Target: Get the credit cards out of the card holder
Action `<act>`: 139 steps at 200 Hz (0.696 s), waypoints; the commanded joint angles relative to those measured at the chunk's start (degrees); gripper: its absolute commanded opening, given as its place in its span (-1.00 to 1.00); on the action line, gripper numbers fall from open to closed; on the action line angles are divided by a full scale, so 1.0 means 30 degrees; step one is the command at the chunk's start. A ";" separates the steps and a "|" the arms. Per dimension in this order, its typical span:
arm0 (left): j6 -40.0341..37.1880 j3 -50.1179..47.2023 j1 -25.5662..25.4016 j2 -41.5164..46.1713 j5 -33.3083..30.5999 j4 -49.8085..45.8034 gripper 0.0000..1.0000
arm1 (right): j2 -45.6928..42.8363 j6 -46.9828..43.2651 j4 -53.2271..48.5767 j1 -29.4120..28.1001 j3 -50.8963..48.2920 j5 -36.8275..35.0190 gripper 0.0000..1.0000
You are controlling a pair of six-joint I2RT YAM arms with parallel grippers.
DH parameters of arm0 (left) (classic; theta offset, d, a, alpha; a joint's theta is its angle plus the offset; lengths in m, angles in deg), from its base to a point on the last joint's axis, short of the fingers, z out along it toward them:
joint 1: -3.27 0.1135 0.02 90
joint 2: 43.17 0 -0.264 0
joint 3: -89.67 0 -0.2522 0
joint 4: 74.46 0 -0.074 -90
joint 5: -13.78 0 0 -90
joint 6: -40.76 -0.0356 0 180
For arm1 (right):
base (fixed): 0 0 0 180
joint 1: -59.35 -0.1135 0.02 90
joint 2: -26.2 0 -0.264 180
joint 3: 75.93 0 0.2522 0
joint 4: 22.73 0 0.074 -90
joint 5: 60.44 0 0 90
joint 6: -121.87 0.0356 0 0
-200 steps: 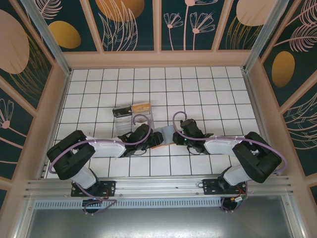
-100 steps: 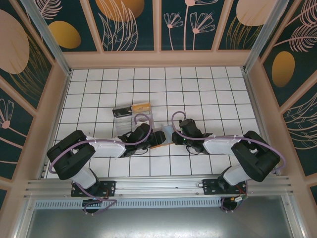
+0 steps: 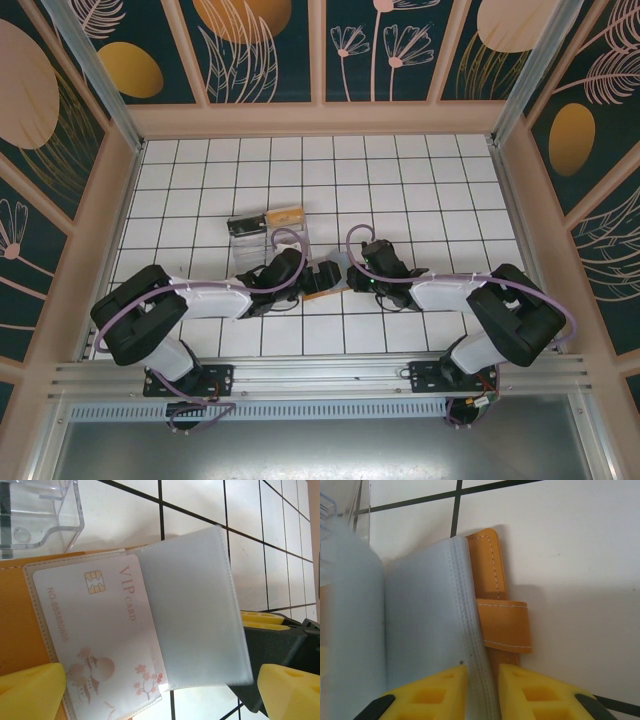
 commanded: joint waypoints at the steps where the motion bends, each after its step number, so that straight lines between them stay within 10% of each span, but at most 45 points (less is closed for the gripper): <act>1: -0.0430 -0.0116 -0.0048 0.0522 -0.0237 -0.0375 0.97 | 0.0393 0.0472 -0.1224 -0.0254 -0.0285 0.0186 -0.47; 93: -0.0789 -0.0527 -0.0039 0.2064 -0.2171 -0.2522 0.82 | -0.3908 0.0071 -0.3122 0.0135 0.0263 -0.1858 -0.39; 139: -0.0861 -0.0823 -0.0005 0.2133 -0.2780 -0.2267 -0.29 | -0.3834 0.0138 -0.2301 0.0063 0.1233 0.0665 -0.51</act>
